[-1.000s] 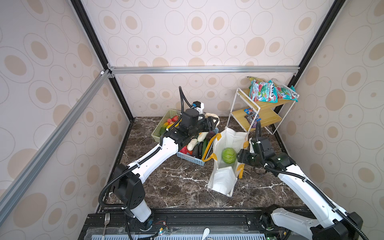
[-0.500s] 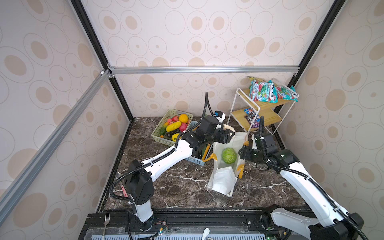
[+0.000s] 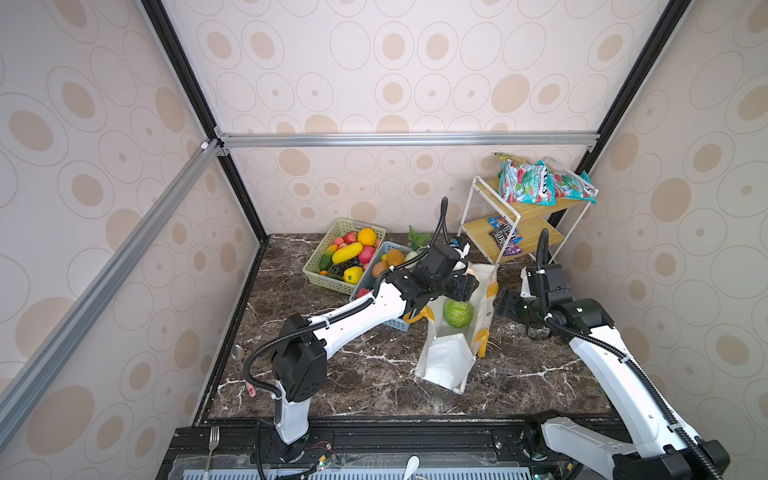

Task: Place the food into the grocery bag and tie it
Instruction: 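Carry the cream bun with the left gripper over the open white bag, then lower the cream bun into the bag beside the cabbage and release it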

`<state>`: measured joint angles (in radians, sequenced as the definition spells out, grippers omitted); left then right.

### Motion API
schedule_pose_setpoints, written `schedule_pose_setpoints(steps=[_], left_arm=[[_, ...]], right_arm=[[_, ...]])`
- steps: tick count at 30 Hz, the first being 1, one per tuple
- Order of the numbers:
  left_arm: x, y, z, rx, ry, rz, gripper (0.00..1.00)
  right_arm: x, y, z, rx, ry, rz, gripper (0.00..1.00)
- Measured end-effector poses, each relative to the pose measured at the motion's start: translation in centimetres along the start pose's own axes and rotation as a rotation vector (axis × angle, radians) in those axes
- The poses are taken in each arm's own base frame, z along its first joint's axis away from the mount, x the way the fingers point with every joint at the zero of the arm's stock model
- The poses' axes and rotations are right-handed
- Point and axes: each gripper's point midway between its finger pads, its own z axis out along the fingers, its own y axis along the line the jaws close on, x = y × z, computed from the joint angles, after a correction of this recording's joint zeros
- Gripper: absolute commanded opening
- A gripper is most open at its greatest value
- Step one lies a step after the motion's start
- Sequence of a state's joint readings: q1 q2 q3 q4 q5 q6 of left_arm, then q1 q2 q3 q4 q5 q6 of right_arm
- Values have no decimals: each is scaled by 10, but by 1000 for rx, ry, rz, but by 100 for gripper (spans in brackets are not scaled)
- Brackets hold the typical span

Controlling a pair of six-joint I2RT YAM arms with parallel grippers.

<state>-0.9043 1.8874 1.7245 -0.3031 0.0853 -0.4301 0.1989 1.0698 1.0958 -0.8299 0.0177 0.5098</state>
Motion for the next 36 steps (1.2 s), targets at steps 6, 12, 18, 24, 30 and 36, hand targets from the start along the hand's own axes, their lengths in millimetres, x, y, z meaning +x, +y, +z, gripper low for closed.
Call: schedule_pose_setpoints(steps=[6, 12, 18, 24, 30, 36], left_arm=[[13, 2, 15, -33, 35, 36, 58], [33, 6, 31, -62, 81, 58, 58], [44, 11, 43, -86, 105, 72, 58], [59, 19, 56, -118, 139, 100, 58], [76, 29, 68, -148, 178, 125, 59], [75, 29, 70, -151, 173, 137, 59]], right_arm=[[-3, -7, -3, 9, -7, 20, 70], [-3, -12, -7, 9, -15, 33, 70], [-2, -14, -9, 9, -15, 34, 70], [0, -15, -8, 8, -10, 33, 70], [4, -16, -5, 8, 4, 31, 70], [7, -16, -4, 3, 12, 32, 70]])
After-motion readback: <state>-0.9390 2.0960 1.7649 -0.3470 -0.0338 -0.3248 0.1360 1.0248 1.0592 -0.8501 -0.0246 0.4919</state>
